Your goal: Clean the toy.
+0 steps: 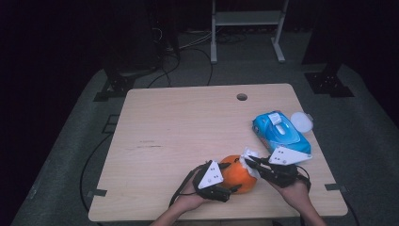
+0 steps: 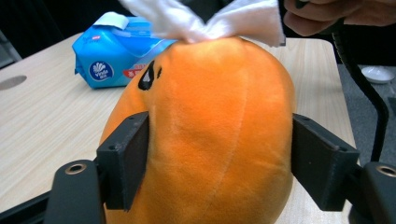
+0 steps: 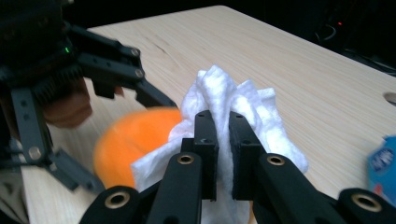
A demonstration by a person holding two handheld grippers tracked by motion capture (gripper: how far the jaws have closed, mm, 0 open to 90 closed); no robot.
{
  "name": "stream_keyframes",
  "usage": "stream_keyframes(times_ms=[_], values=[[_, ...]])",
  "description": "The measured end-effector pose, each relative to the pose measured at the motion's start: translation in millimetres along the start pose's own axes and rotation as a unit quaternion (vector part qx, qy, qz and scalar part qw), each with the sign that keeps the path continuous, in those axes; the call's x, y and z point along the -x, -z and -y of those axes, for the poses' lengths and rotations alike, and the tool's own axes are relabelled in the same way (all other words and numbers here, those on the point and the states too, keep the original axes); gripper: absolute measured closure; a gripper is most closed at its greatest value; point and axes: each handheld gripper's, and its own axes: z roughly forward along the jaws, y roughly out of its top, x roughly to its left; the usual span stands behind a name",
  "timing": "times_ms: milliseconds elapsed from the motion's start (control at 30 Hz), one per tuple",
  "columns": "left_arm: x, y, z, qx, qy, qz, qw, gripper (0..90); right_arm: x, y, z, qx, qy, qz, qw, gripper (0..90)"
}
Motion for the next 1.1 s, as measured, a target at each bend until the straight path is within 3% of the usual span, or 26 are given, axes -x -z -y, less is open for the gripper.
stream_keyframes(times_ms=[67, 133, 200, 267, 333, 500, 700, 767, 967, 1000, 1100], values=[[-2.0, -0.5, -0.1, 0.001, 0.014, 0.001, 0.9999, 25.5, -1.7, 2.7, 0.5, 0.002, -0.001, 0.001, 1.0000, 83.1], [-2.2, -1.0, -0.6, -0.002, 0.014, -0.002, 0.9999, 25.5, -9.8, 2.0, -2.8, 0.006, 0.009, -0.005, 0.9999, 83.0], [-1.3, -2.0, -0.3, -0.001, 0.016, -0.003, 0.9999, 25.5, -20.0, -2.4, -7.2, 0.014, 0.008, -0.047, 0.9988, 83.0], [0.8, -2.9, 1.0, 0.000, 0.013, -0.004, 0.9999, 25.5, -35.6, -10.9, -11.1, 0.001, 0.036, -0.058, 0.9977, 82.8], [0.4, -1.9, 2.0, 0.002, 0.013, -0.007, 0.9999, 25.5, -43.8, -17.1, -13.2, -0.009, 0.063, -0.046, 0.9969, 82.9], [-4.7, 0.3, 1.8, 0.008, 0.023, -0.007, 0.9997, 25.8, -22.5, -10.3, -10.7, 0.002, 0.031, -0.025, 0.9992, 83.2], [-15.4, 2.9, 6.3, 0.022, 0.073, -0.002, 0.9971, 25.8, 3.1, 4.5, 3.9, 0.000, -0.006, 0.019, 0.9998, 83.3], [-15.9, 2.5, 6.7, 0.020, 0.072, -0.002, 0.9972, 25.8, 2.3, 4.6, 5.3, 0.001, -0.011, 0.016, 0.9998, 83.3], [-17.8, 3.8, 8.7, 0.023, 0.087, -0.002, 0.9959, 25.7, -21.2, -3.0, -6.4, 0.013, 0.023, -0.008, 0.9996, 83.2], [-19.1, 4.4, 9.2, 0.024, 0.089, -0.001, 0.9957, 25.9, -20.4, -3.7, -7.0, 0.013, 0.028, -0.006, 0.9995, 83.2], [-21.6, 5.1, 9.8, 0.028, 0.099, -0.002, 0.9947, 26.1, -8.8, -3.4, -3.7, 0.010, 0.009, -0.004, 0.9999, 83.2]])
